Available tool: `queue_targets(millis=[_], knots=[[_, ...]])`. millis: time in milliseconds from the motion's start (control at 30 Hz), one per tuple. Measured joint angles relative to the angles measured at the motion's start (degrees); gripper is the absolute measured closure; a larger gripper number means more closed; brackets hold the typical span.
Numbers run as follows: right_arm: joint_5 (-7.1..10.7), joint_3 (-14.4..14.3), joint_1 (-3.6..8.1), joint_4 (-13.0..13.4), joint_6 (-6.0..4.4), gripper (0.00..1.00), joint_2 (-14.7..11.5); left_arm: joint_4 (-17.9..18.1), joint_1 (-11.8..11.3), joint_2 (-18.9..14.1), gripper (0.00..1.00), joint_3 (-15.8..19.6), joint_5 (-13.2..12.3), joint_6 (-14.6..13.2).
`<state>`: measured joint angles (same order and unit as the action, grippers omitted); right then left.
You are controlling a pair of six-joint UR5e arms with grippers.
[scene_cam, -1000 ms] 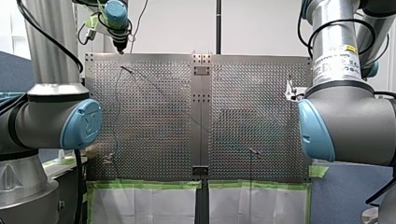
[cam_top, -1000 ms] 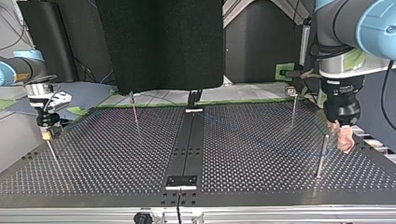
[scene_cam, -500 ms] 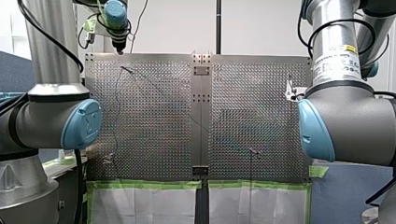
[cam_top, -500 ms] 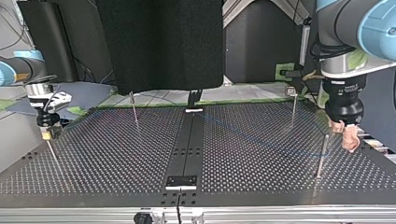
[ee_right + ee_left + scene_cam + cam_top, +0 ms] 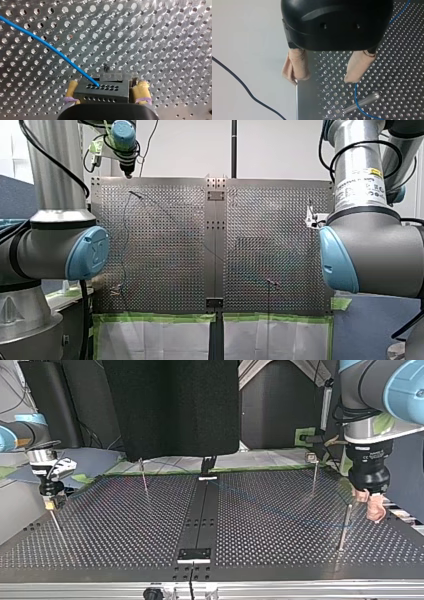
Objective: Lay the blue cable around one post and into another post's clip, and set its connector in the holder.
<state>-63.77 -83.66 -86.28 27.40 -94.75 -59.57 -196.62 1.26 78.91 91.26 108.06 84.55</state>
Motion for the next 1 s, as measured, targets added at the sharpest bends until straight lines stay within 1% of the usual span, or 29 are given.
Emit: queue_targets(millis=[700,800,867,1000], knots=[[-0.01,0.00,0.00,0.00,0.00,0.18,0.00,-0.18,-0.24,-0.02,0.00,0.16,0.02,-0.23],[-0.01,0.00,0.00,0.00,0.00,0.18,0.00,0.35,0.44,-0.30,0.00,1.12,-0.52,-1.03],[0.00,0.00,0.00,0.00,0.00,0.18,0.00,1.23,1.37,-0.36,0.00,2.15,-1.42,-1.68],[-0.01,0.00,0.00,0.00,0.00,0.18,0.00,3.06,3.24,0.29,0.00,4.08,-3.09,-1.08]])
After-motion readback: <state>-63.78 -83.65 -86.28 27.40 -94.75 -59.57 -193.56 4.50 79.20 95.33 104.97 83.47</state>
